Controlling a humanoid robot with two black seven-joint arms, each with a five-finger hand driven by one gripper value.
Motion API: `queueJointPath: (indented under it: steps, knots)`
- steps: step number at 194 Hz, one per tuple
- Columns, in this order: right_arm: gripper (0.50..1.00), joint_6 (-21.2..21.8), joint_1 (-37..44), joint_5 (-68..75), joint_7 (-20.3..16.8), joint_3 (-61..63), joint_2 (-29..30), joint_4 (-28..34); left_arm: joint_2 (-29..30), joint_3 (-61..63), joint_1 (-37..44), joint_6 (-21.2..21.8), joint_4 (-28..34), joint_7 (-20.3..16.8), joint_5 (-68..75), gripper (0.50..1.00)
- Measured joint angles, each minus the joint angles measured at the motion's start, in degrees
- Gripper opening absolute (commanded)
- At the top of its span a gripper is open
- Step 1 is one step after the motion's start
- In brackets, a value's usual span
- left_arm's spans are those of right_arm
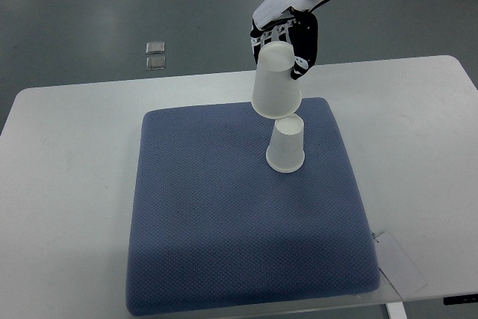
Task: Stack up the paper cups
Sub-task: 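Carry the cup over the cup on the pad and lower it, then press the held cup down onto the cup on the pad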
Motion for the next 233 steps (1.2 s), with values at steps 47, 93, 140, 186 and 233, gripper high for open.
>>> queueJointPath:
  steps: [47, 93, 140, 186, 233]
  knots:
    - [0.713, 0.00, -3.05, -0.16, 0.00, -0.09, 0.74, -1.49, 0.00, -0.04, -0.01, 0.00, 0.00, -0.03, 0.00, 1.000]
    - [0.717, 0.00, -5.41, -0.17, 0.00, -0.27, 0.62, -2.15, 0.00, 0.03, 0.00, 0.00, 0.00, -0.03, 0.00, 1.000]
    - [0.717, -0.19, -7.59, -0.03, -0.03, -0.27, 0.71, -3.21, 0.00, 0.03, 0.00, -0.01, 0.00, -0.03, 0.00, 1.000]
    - [0.717, -2.04, -8.58, 0.02, -0.08, -0.04, 0.69, -3.70, 0.00, -0.04, 0.00, -0.02, 0.01, -0.01, 0.00, 1.000]
    - [0.721, -3.20, -9.00, 1.33, -0.09, -0.06, 0.44, -3.90, 0.00, -0.06, 0.00, -0.02, 0.02, 0.00, 0.00, 1.000]
